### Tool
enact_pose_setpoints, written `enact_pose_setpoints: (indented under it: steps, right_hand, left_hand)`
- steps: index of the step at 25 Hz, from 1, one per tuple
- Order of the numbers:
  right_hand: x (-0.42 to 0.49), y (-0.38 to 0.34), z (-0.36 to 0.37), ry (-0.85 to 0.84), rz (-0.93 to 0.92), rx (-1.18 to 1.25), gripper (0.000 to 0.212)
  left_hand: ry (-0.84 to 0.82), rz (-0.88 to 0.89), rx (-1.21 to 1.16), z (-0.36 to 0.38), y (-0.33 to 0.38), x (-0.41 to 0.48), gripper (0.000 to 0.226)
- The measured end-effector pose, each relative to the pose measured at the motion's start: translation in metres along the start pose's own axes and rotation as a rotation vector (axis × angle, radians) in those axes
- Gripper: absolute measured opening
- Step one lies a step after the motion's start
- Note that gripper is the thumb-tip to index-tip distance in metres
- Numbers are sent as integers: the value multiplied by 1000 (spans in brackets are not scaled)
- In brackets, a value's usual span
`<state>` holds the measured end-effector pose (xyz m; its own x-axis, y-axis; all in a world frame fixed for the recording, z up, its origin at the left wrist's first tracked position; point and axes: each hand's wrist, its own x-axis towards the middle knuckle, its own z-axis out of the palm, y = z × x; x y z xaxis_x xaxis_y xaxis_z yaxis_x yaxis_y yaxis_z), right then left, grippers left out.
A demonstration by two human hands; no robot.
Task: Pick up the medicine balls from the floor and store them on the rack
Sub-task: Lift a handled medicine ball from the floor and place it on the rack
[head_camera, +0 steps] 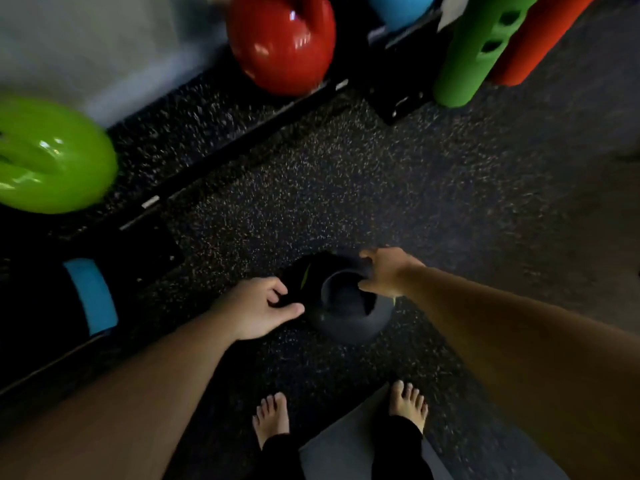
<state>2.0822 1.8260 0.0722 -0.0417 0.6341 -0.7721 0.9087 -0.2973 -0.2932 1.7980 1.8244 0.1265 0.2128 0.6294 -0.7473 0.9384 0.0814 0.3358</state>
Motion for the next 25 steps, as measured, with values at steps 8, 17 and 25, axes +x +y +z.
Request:
enact_pose_setpoints:
  steps: [8, 17, 25]
  right_hand:
    - [160, 9, 96, 85, -4, -97, 68]
    - [81, -41, 102, 38, -74, -296, 40]
    - [-87, -141, -94, 233, -206, -373, 48]
  left_hand:
    - [-42, -9, -105, 137, -47, 100, 90]
    - [18, -59, -213, 106, -52, 42, 93]
    - [280, -222, -802, -8, -20, -78, 92]
